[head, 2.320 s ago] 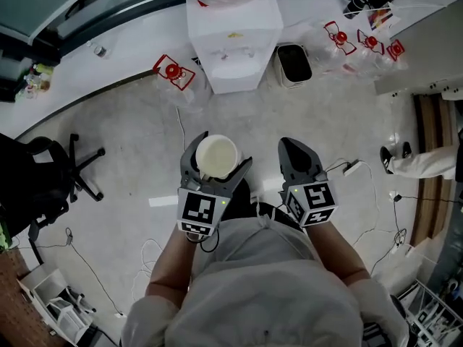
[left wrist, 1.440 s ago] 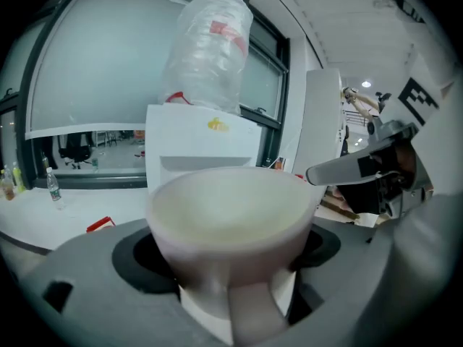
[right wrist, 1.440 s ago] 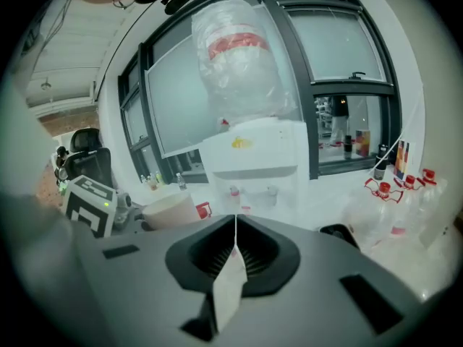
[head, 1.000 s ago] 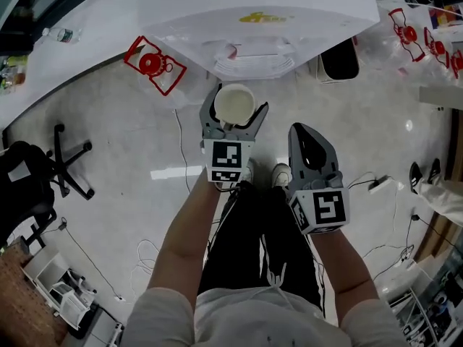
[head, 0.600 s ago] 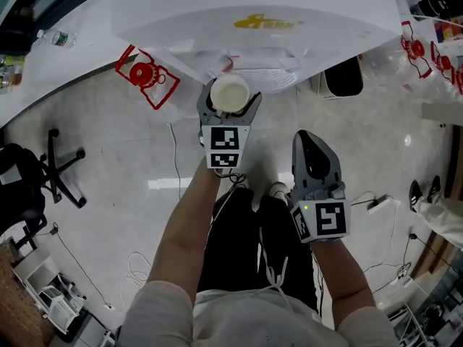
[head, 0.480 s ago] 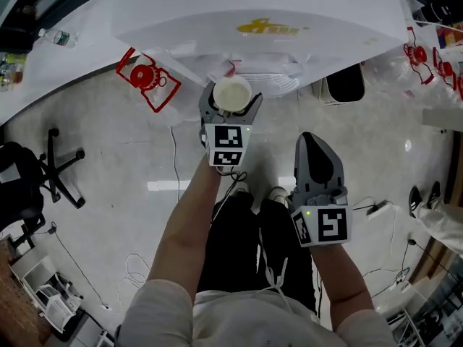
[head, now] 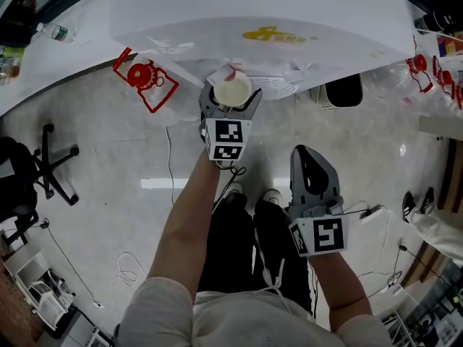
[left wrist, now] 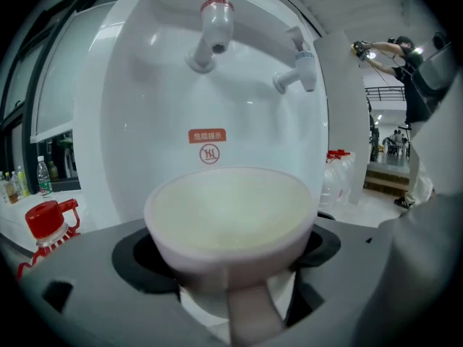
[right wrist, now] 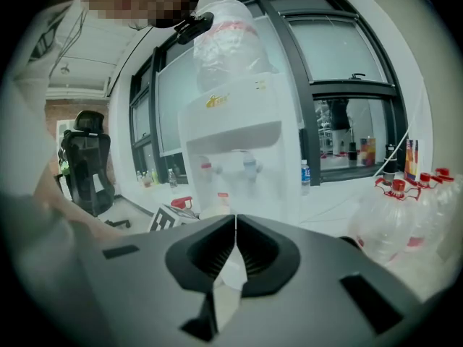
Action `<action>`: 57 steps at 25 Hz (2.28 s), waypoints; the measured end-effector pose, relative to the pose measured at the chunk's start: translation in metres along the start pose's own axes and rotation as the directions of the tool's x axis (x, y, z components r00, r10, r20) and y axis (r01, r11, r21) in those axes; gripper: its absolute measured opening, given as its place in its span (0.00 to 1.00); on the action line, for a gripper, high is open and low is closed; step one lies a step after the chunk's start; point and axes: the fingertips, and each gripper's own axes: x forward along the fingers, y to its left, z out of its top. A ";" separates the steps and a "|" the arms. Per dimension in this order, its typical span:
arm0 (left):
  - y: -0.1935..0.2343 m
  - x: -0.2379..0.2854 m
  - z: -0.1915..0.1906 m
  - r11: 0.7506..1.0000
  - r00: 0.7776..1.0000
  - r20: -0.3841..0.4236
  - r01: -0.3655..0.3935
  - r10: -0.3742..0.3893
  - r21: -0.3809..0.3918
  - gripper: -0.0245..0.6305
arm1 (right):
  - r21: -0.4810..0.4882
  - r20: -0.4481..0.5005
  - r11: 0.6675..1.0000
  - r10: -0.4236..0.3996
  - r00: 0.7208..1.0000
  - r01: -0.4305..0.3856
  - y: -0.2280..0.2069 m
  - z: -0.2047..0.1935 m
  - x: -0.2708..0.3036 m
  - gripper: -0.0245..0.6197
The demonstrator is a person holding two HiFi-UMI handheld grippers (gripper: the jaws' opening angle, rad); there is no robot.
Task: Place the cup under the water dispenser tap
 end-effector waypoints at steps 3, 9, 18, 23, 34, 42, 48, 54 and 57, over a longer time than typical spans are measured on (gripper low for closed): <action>0.001 0.001 0.002 1.000 1.000 0.030 -0.005 0.005 0.002 0.74 | -0.003 -0.010 1.000 0.001 1.000 -0.001 -0.002 -0.001 -0.002 0.08; 0.003 0.001 0.009 1.000 0.998 0.058 -0.026 0.026 0.001 0.74 | 0.009 -0.062 1.000 0.005 0.998 -0.005 -0.002 -0.018 -0.010 0.08; -0.004 -0.032 0.022 0.999 0.988 0.146 -0.040 0.043 -0.026 0.83 | -0.012 -0.094 0.998 0.057 0.994 -0.059 0.009 -0.023 -0.023 0.08; -0.006 -0.059 0.023 0.999 0.992 0.119 -0.047 0.050 -0.024 0.83 | -0.006 -0.101 0.996 0.083 0.991 -0.084 0.019 -0.019 -0.031 0.08; -0.016 -0.169 0.081 0.994 0.994 0.062 -0.085 0.089 -0.062 0.79 | 0.013 -0.112 0.996 0.094 0.989 -0.094 0.060 0.034 -0.067 0.08; -0.018 -0.234 0.138 0.977 0.988 -0.004 -0.154 0.155 -0.145 0.16 | 0.010 -0.096 0.999 0.053 0.994 -0.053 0.053 0.098 -0.096 0.08; -0.022 -0.274 0.207 0.977 0.990 -0.017 -0.143 0.143 -0.158 0.07 | 0.002 -0.061 1.000 0.000 0.998 0.001 0.037 0.153 -0.119 0.08; -0.033 -0.315 0.288 0.988 0.994 0.050 -0.093 0.099 -0.122 0.07 | -0.011 -0.008 1.000 0.008 1.000 -0.008 0.050 0.213 -0.139 0.08; -0.039 -0.333 0.331 0.995 0.992 0.115 -0.050 0.060 -0.086 0.07 | -0.032 0.051 0.999 0.015 0.999 -0.013 0.053 0.249 -0.147 0.08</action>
